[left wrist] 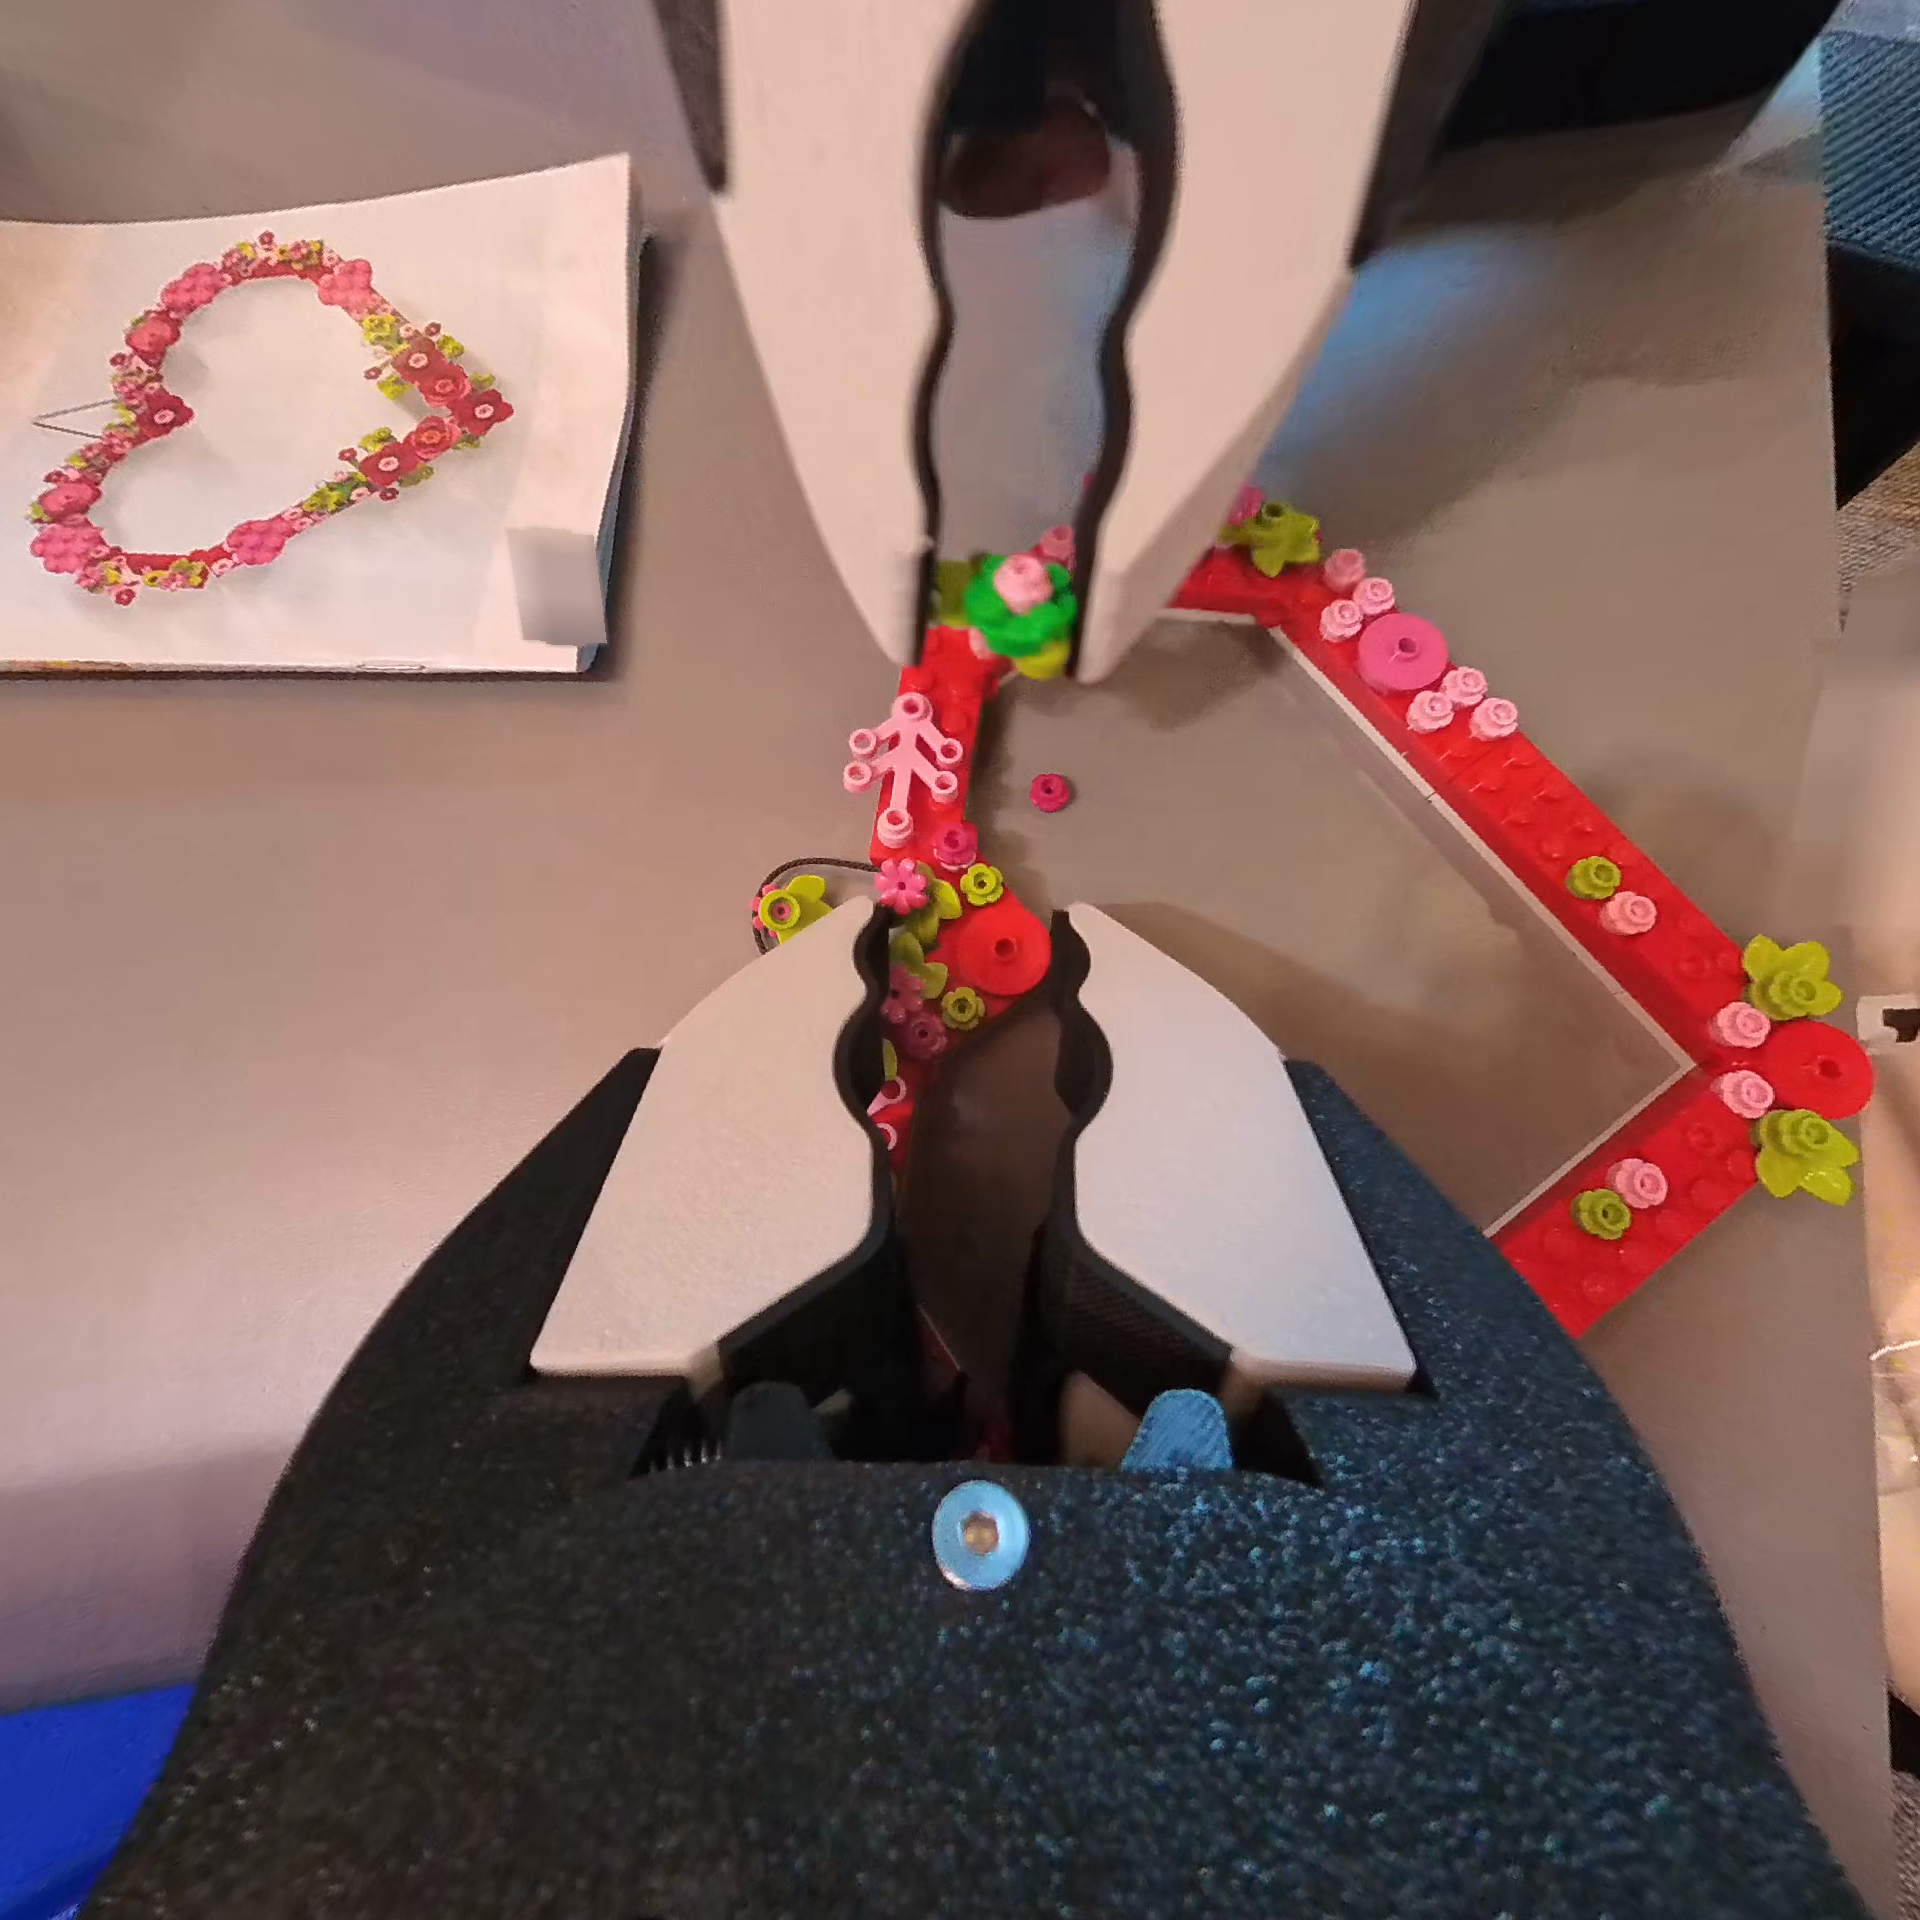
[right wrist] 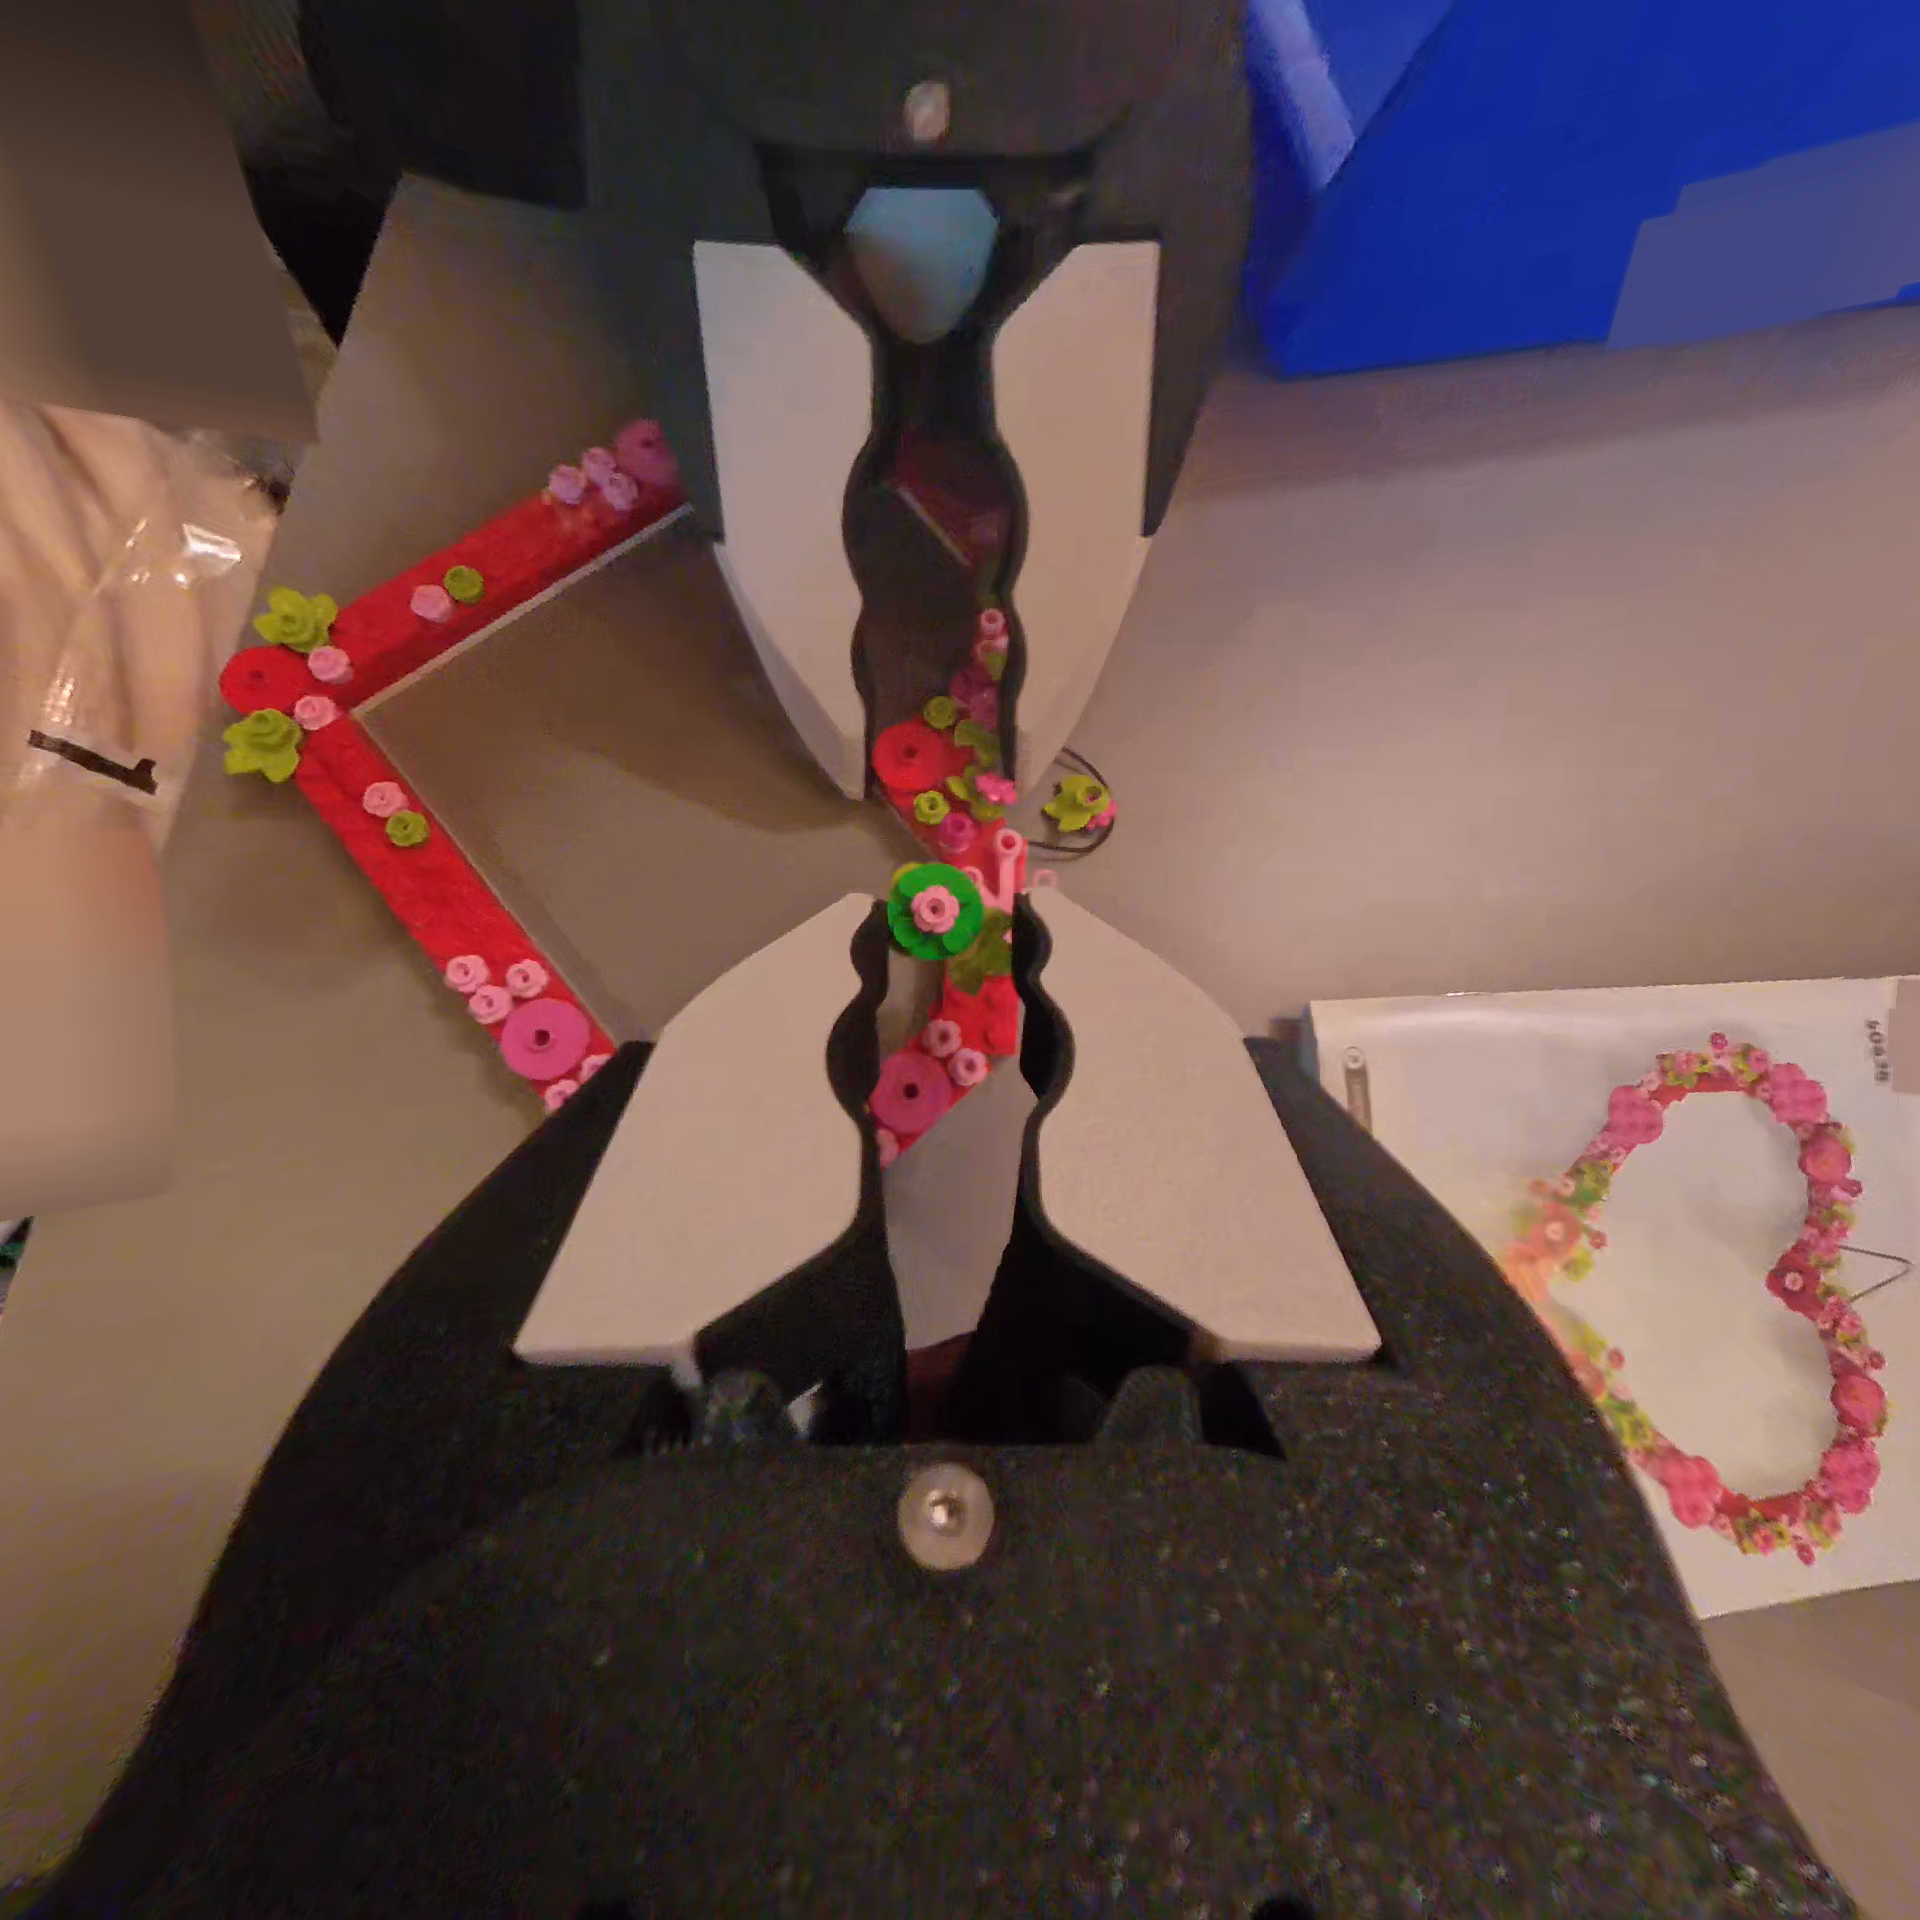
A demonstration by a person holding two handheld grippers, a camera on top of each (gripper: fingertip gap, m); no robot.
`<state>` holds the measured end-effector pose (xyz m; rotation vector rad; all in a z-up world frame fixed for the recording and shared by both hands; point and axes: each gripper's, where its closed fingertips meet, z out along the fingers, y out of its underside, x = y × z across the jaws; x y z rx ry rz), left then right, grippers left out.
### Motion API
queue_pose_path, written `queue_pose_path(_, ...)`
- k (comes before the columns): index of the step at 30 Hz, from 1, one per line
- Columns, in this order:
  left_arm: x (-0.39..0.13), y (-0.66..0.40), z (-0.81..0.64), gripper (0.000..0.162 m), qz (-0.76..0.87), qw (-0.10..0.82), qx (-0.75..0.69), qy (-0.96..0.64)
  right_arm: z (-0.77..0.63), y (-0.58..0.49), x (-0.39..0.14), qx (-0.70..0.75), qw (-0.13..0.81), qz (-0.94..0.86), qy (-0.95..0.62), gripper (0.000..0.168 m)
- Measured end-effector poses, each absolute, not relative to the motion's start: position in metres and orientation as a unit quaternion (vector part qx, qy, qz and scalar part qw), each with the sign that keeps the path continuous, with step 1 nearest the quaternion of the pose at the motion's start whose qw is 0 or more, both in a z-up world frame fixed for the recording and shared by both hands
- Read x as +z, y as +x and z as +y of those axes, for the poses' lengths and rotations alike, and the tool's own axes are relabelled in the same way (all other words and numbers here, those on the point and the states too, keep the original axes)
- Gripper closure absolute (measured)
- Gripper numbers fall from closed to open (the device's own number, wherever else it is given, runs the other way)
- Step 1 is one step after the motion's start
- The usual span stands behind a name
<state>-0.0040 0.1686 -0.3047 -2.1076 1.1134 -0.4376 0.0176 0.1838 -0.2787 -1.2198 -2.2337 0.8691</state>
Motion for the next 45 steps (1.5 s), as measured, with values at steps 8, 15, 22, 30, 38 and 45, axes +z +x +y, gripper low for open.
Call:
queue_pose_path(8, -0.305, -0.004, 0.169, 0.132, 0.432, 0.354, -0.166, -0.813, 0.163, 0.025, -0.303, 0.258, 0.187, -0.831, -0.455, 0.133)
queue_pose_path(15, -0.305, -0.004, 0.169, 0.132, 0.433, 0.353, -0.166, -0.812, 0.175, 0.015, -0.293, 0.325, 0.171, -0.793, -0.486, 0.132)
queue_pose_path(22, -0.305, -0.003, 0.169, 0.132, 0.435, 0.353, -0.167, -0.812, 0.178, 0.011, -0.293, 0.300, 0.215, -0.799, -0.476, 0.139)
queue_pose_path(30, -0.305, -0.003, 0.169, 0.132, 0.436, 0.354, -0.166, -0.811, 0.190, 0.007, -0.306, 0.295, 0.193, -0.792, -0.499, 0.146)
queue_pose_path(38, -0.305, -0.003, 0.169, 0.133, 0.436, 0.353, -0.165, -0.811, 0.181, 0.002, -0.266, 0.290, 0.363, -0.802, -0.376, 0.148)
queue_pose_path(45, -0.305, -0.003, 0.168, 0.131, 0.433, 0.344, -0.172, -0.815, 0.132, 0.027, -0.226, 0.380, 0.316, -0.778, -0.388, 0.148)
